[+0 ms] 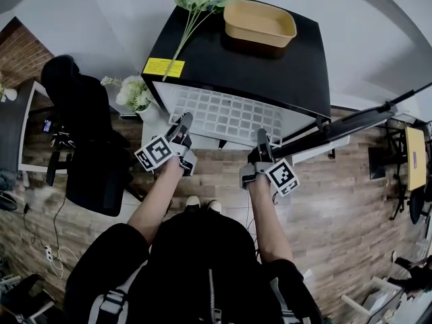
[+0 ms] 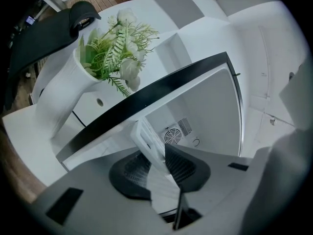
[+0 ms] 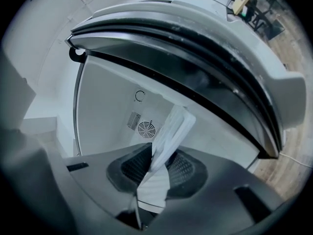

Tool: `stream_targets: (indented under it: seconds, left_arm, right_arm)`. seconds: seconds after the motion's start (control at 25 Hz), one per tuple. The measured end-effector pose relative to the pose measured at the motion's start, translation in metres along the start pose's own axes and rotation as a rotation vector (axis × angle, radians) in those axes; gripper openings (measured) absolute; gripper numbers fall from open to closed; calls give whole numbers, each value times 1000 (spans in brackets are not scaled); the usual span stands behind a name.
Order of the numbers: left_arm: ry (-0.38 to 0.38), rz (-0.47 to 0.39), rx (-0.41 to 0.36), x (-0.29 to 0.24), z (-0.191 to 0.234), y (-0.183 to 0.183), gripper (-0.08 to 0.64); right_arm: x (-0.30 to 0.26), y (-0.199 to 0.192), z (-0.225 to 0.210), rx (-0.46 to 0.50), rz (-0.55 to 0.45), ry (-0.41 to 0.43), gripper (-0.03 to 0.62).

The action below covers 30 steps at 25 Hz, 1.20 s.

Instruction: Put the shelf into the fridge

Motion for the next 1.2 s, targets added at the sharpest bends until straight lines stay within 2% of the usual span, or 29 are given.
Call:
stream_targets:
  seconds: [0.32, 1.2]
  left_arm:
    - [17, -36, 32, -19, 3, 5, 90]
    - [25, -38, 55, -60, 11, 16, 84]
  right_arm:
    - [-20, 6, 2, -35, -42, 14, 80]
    - [-59, 22, -5, -16, -87, -28, 81]
Point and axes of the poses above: the fingertips, and each gripper's own axes: x backward along the fingers, z to its left, y out of its top, the point moved 3 cm from there along x, backward along the fingers, and after that the axes turned 3 degrees about -x, right-handed, at the moved point
